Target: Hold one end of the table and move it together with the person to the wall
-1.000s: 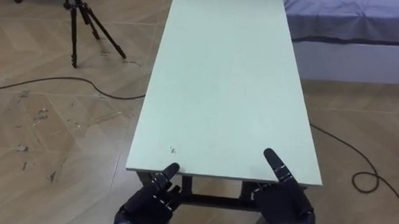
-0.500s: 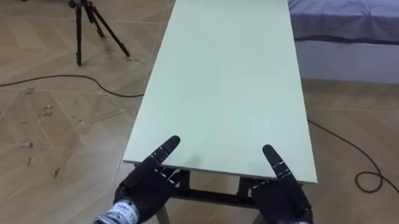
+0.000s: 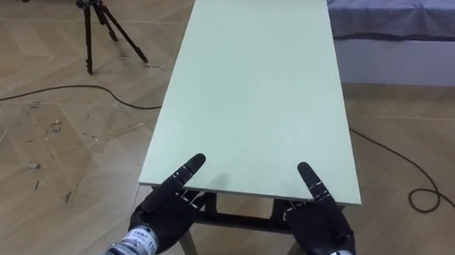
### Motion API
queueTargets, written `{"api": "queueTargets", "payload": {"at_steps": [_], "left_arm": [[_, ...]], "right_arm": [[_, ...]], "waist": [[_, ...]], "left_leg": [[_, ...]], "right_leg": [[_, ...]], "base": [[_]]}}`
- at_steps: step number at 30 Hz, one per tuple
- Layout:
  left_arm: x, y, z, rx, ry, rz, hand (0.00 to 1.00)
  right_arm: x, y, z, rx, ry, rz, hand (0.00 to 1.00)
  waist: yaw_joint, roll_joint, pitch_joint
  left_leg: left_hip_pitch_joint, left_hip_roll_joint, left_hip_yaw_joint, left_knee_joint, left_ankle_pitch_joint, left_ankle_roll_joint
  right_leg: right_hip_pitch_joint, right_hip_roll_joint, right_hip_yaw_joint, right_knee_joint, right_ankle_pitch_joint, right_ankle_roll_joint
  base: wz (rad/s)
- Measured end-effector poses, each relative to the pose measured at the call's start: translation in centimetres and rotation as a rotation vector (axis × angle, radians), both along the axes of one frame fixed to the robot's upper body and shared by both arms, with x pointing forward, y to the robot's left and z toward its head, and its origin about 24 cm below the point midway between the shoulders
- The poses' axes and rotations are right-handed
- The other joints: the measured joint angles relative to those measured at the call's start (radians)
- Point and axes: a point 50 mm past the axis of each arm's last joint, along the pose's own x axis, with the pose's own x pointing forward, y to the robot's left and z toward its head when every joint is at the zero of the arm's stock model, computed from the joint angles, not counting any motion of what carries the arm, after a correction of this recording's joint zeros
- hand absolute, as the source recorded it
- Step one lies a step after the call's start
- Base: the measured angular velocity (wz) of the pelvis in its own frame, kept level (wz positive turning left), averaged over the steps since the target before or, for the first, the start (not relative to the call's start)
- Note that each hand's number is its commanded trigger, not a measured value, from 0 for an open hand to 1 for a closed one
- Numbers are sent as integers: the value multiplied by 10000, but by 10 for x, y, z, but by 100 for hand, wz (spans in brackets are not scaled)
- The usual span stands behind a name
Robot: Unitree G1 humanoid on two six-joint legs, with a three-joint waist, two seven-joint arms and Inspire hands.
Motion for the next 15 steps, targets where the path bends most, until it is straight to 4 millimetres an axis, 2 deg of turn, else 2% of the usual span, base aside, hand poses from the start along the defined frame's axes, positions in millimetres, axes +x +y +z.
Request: {"api": "queueTargets", "payload": {"at_steps": [1, 2, 3, 4, 11, 15], "left_arm": [[0, 0, 0, -6, 10, 11, 10], [0, 0, 0, -16, 24, 45, 100], [0, -1, 0, -47, 78, 102, 100], [0, -1, -1, -61, 121, 145, 100], [-1, 0, -1, -3, 302, 245, 100], [-2, -1, -4, 99, 701, 248, 100]], "right_arm": [[0, 0, 0, 46, 7, -4, 0], [0, 0, 1, 120, 28, -28, 0], [1, 1, 0, 233, 96, -102, 63], [1, 1, 0, 275, 143, -138, 100], [3, 4, 2, 530, 490, -402, 100], [1, 5, -3, 366, 1404, -512, 100]], "waist": [[-6, -5, -3], [-1, -9, -6], [5, -10, -6], [5, -12, -7], [9, -47, -26], [149, -74, -26]], "left_leg": [[4, -1, 3, -4, 0, 0], [22, -4, 6, -14, 2, 1], [80, -8, 6, -32, 5, 4], [129, -9, 13, -58, 6, 5], [205, -8, 129, -79, 16, 15], [172, -3, 170, -85, 16, 15]], "right_leg": [[0, 0, 6, 0, 0, 0], [11, 0, 13, -2, 0, 0], [61, 0, 25, -11, 0, 0], [87, 1, 30, -9, 0, 0], [119, -6, 66, -7, 0, 0], [70, -2, 89, -16, 0, 0]], "base": [[0], [0], [0], [-4], [-2], [-2]]}}
